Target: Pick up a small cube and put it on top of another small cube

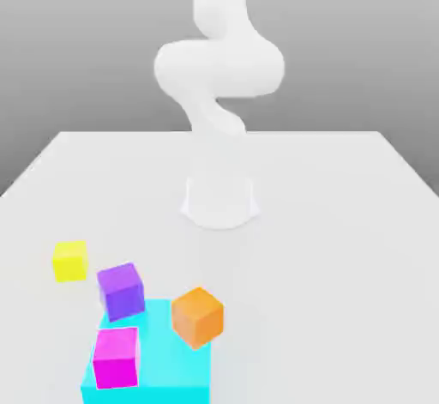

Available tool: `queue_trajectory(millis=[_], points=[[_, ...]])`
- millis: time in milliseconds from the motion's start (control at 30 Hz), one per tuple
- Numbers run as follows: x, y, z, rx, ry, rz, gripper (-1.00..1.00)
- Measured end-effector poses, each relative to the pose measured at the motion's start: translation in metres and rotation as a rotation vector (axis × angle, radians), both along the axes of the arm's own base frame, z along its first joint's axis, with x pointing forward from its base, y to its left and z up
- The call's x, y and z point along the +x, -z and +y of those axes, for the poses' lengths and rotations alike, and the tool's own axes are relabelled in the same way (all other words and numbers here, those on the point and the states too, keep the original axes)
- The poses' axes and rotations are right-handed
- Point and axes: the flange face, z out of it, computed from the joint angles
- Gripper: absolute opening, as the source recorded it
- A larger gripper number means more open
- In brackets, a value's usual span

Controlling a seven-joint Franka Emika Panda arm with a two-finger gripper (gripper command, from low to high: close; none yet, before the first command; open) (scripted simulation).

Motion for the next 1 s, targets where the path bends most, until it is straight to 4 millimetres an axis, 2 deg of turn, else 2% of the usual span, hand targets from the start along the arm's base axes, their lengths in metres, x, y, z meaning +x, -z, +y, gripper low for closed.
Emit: queue_trajectory(millis=[100, 200, 300, 433, 567, 700, 800, 933, 1000], points=[[0.023, 0.052, -0.036, 0.027, 0.131, 0.076, 0.00], [0.034, 0.104, -0.074, 0.059, 0.257, 0.145, 0.00], [0.035, 0.156, -0.113, 0.098, 0.384, 0.212, 0.00], [0.022, 0.226, -0.163, 0.160, 0.552, 0.297, 0.00], [-0.008, 0.293, -0.206, 0.232, 0.720, 0.376, 0.00], [-0.050, 0.357, -0.237, 0.316, 0.886, 0.450, 0.00], [-0.087, 0.402, -0.251, 0.387, 1.009, 0.501, 0.00], [-0.142, 0.455, -0.260, 0.495, 1.180, 0.562, 0.00], [-0.157, 0.476, -0.260, 0.526, 1.227, 0.576, 0.00]])
